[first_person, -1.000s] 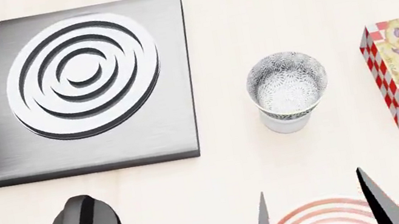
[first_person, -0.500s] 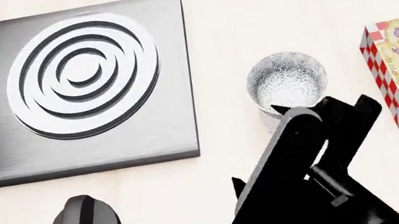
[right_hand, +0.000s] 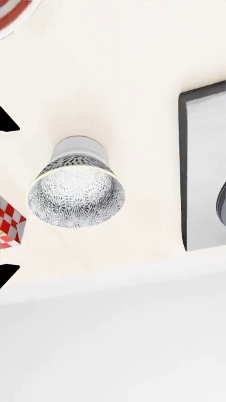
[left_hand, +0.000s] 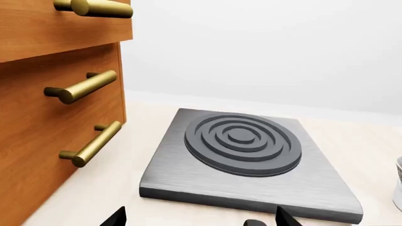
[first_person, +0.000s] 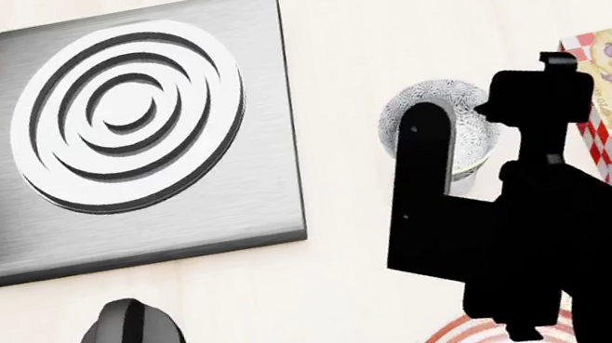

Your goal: Pick the akita bowl on the ramekin and place it on the plate.

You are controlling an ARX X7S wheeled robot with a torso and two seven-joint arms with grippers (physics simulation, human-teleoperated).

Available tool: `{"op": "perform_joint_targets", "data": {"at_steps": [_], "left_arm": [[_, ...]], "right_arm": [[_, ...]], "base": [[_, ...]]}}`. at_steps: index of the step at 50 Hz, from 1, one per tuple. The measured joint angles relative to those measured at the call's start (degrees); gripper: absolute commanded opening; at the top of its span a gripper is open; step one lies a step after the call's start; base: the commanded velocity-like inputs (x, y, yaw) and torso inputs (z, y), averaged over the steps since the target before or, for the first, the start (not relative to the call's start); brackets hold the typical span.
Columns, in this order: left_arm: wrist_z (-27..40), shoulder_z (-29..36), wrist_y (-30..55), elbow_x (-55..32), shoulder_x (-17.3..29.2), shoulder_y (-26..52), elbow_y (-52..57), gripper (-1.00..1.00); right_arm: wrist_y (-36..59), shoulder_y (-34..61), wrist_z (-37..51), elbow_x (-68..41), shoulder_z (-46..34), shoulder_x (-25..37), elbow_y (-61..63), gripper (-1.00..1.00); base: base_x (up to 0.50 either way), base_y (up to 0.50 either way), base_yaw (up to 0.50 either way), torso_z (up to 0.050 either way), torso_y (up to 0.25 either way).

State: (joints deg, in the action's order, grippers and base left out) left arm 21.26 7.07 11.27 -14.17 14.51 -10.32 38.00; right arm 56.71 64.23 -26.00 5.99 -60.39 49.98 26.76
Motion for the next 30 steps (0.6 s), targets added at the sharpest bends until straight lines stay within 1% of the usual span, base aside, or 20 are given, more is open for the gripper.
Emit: {"op": "perform_joint_targets", "data": {"at_steps": [17,30], "left_arm": [[0.48,0.75,-0.87,-0.02,0.74,0.05,-0.77,1.00],[0.62,1.27,-1.56,-0.36,1.22,0.08,-1.41,1.00]], "right_arm": [[-11.37,4.86,-1.93,4.61,-7.49,-2.07,-12.43,1.00],[-17.72,6.37,-2.72,4.53,-9.14,-4.20,-19.19,1.00]], "base": [[0.00,0.00,0.00,0.000,0.000],[0.00,0.00,0.00,0.000,0.000]]}}
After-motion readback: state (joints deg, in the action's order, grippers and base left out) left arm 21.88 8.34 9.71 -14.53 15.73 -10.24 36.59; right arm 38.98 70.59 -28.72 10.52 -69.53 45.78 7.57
